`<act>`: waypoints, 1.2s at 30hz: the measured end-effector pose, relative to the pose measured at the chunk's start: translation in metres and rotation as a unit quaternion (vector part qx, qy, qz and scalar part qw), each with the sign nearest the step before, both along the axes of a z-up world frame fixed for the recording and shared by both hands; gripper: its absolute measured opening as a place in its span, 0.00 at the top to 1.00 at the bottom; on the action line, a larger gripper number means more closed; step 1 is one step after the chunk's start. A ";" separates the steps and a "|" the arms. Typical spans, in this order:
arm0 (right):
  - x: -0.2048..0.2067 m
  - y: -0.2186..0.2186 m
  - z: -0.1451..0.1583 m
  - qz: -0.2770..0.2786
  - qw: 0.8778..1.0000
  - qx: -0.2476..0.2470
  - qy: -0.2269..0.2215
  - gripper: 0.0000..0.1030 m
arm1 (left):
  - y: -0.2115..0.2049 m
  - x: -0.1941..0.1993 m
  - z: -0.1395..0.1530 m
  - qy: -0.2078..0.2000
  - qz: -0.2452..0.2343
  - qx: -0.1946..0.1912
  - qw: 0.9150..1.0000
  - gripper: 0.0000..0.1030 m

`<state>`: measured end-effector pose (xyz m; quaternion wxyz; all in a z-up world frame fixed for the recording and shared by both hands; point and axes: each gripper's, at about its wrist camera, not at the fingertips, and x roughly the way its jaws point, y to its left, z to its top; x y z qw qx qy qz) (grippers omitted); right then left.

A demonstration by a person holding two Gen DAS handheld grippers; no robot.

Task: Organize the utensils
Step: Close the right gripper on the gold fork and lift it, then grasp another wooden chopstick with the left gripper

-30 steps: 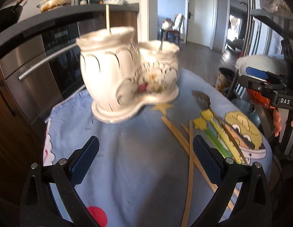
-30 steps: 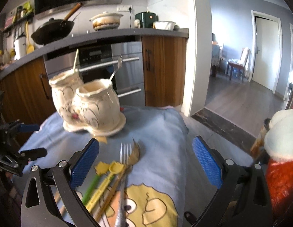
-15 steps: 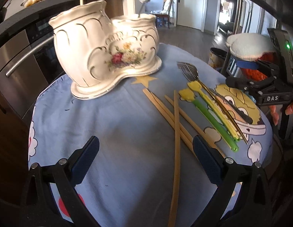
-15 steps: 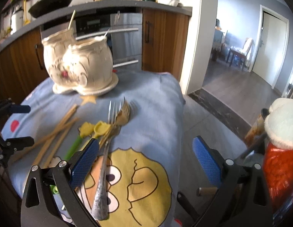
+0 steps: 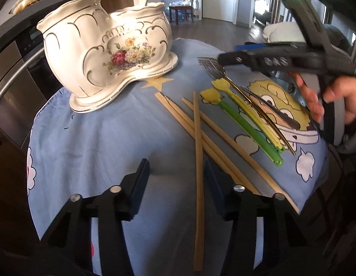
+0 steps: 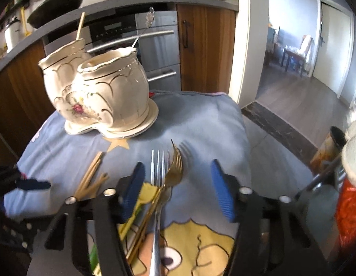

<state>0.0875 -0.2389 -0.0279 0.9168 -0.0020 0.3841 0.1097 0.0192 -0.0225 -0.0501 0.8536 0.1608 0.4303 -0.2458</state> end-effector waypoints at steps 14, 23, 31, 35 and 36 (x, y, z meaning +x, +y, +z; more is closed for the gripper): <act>0.032 0.005 -0.012 -0.012 0.997 -0.008 0.072 0.87 | -0.008 0.011 -0.001 0.006 -0.003 0.007 1.000 0.67; 0.034 -0.007 -0.007 -0.027 0.997 0.025 0.067 0.94 | -0.012 0.020 -0.001 0.010 -0.004 0.008 1.000 0.93; 0.013 -0.011 0.013 -0.011 0.998 0.057 0.028 0.95 | 0.000 0.020 0.005 -0.003 0.003 -0.012 1.000 0.94; -0.005 -0.013 0.033 0.005 0.997 0.072 -0.017 0.96 | 0.011 0.018 0.015 -0.017 0.012 -0.028 0.999 0.94; -0.011 -0.013 0.039 0.010 0.997 0.075 -0.029 0.96 | 0.012 0.017 0.017 -0.020 0.014 -0.030 0.999 0.94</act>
